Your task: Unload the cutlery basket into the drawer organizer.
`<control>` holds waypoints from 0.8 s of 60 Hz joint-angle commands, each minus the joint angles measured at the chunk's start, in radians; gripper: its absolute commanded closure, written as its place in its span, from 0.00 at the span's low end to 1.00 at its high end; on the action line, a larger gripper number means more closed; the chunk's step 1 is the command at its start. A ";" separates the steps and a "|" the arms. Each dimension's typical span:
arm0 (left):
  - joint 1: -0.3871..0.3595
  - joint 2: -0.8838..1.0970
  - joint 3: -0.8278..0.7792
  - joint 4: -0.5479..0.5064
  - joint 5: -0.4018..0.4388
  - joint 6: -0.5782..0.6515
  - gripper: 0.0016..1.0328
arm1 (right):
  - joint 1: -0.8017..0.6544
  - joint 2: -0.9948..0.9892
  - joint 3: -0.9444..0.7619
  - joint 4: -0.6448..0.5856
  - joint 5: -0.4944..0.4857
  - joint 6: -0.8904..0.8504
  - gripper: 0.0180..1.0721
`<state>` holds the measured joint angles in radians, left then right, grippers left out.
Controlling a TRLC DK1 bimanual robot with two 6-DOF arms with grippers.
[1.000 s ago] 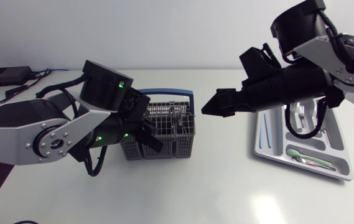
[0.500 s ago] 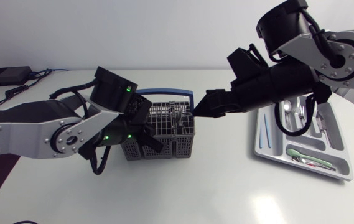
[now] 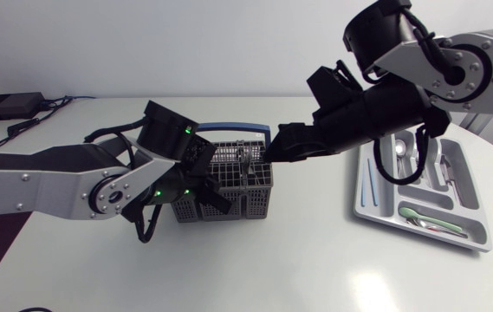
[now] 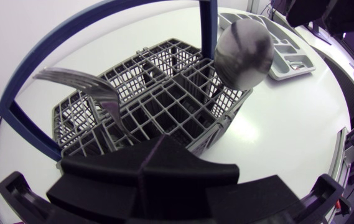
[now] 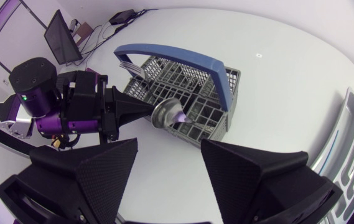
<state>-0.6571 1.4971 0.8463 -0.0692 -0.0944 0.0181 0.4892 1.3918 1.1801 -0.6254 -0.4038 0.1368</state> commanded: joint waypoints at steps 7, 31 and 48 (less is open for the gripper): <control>0.010 0.026 0.005 0.002 0.007 -0.027 0.86 | 0.052 0.070 0.073 -0.033 0.017 0.050 0.30; 0.008 0.029 -0.009 0.028 0.015 -0.032 0.86 | 0.086 0.171 0.142 -0.060 0.039 0.095 0.54; 0.002 0.022 -0.013 0.032 0.025 -0.035 0.86 | 0.081 0.219 0.173 -0.046 0.062 0.113 0.63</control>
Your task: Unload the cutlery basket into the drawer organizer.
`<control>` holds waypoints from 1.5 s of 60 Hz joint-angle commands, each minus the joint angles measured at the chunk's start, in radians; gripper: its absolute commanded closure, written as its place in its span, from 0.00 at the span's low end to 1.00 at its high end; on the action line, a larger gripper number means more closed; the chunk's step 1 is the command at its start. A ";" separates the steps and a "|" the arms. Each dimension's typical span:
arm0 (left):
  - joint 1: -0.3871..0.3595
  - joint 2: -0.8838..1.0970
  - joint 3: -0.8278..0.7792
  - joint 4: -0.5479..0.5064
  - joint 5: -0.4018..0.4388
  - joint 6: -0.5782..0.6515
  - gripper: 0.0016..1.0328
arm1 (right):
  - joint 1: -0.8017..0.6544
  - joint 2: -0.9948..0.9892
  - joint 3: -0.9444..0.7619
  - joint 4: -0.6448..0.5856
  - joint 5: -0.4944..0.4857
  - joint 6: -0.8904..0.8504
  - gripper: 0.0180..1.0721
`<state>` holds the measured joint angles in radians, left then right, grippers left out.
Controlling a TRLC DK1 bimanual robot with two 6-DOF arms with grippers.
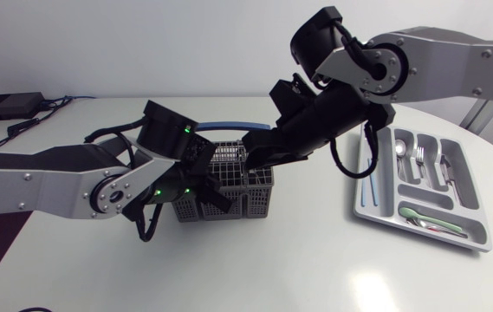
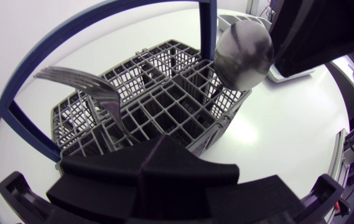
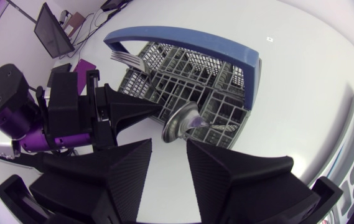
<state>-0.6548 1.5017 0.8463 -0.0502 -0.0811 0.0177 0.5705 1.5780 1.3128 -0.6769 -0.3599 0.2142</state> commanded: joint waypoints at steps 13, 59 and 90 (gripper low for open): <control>-0.008 0.012 -0.013 0.013 0.012 -0.036 0.86 | -0.001 0.068 0.074 0.016 0.036 0.050 0.65; -0.009 0.005 -0.013 0.016 0.020 -0.030 0.86 | 0.003 0.116 0.115 0.028 0.113 0.082 0.95; -0.002 0.003 -0.015 0.015 0.020 -0.021 0.86 | 0.020 0.017 0.080 0.013 0.101 0.002 0.95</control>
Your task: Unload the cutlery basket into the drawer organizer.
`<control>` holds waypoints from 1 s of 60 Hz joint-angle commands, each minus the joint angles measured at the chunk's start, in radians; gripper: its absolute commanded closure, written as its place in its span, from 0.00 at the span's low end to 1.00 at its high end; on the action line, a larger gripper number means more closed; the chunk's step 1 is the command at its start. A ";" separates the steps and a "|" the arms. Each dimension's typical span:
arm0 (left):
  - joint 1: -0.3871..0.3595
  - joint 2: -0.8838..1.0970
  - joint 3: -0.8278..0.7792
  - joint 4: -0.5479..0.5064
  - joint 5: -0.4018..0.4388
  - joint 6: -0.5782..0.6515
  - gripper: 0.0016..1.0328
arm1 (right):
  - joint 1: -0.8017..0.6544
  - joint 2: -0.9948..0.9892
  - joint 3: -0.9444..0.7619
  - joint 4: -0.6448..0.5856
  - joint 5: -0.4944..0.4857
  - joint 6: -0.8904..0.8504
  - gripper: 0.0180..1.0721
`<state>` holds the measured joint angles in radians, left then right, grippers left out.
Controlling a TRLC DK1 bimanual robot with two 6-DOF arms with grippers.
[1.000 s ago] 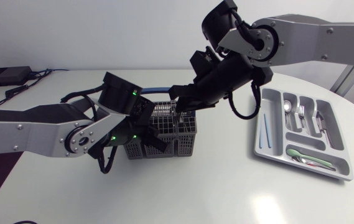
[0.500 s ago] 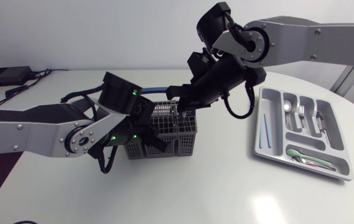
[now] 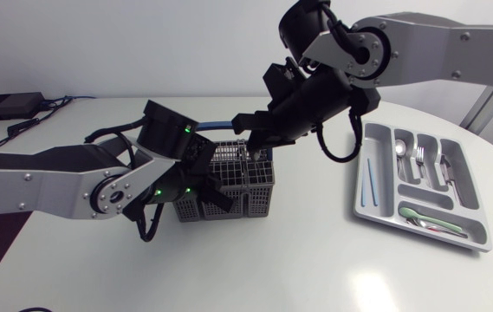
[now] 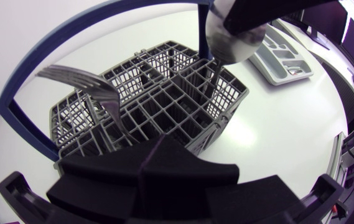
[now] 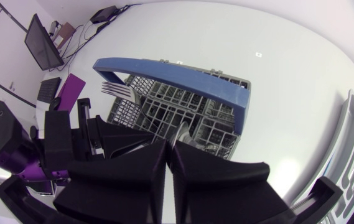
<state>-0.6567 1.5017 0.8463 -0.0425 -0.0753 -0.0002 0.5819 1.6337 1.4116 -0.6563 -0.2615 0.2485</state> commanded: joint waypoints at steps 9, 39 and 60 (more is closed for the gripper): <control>0.000 0.003 -0.015 0.009 0.014 -0.003 0.86 | 0.007 -0.067 -0.026 -0.028 -0.001 -0.078 0.95; -0.004 -0.009 -0.015 0.007 0.014 0.014 0.86 | -0.039 -0.150 -0.051 -0.074 -0.114 -0.238 0.95; -0.008 -0.051 -0.024 0.004 0.066 0.095 0.86 | -0.042 -0.198 -0.077 -0.082 -0.165 -0.354 0.95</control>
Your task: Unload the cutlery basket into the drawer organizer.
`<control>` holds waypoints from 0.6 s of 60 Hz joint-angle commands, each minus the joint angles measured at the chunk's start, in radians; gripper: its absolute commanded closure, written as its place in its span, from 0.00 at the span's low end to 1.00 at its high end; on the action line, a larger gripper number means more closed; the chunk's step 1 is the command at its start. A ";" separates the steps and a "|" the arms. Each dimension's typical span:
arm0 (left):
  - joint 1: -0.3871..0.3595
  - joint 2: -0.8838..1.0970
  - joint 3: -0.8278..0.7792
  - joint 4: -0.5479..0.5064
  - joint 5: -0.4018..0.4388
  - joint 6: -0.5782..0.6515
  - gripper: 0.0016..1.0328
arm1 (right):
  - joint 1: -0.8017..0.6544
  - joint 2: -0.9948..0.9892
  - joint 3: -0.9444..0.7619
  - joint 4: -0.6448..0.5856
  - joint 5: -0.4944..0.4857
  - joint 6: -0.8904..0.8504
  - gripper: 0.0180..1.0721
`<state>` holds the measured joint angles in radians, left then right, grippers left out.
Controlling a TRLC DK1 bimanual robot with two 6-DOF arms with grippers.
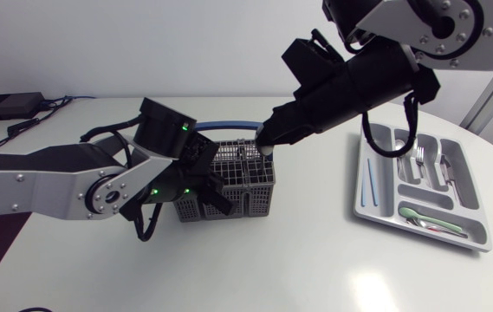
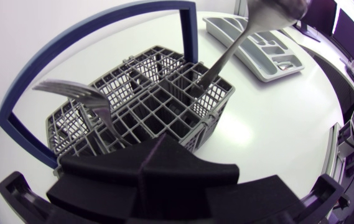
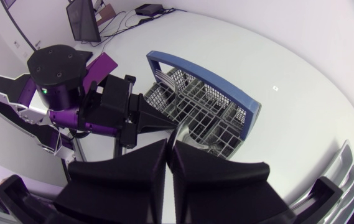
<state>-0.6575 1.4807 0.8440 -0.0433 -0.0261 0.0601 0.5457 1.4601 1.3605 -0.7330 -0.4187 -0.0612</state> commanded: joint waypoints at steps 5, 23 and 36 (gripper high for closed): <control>-0.007 -0.033 -0.025 0.003 0.040 0.049 0.86 | -0.007 -0.029 -0.029 -0.008 -0.012 -0.066 0.95; -0.007 -0.043 -0.022 -0.024 0.109 0.115 0.86 | -0.009 -0.050 -0.044 -0.034 -0.015 -0.160 0.95; -0.007 -0.040 -0.023 -0.046 0.144 0.149 0.86 | -0.003 -0.080 -0.058 -0.046 -0.034 -0.224 0.95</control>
<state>-0.6575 1.4574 0.8413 -0.0776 0.1013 0.1806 0.5457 1.4097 1.3243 -0.7670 -0.4423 -0.2417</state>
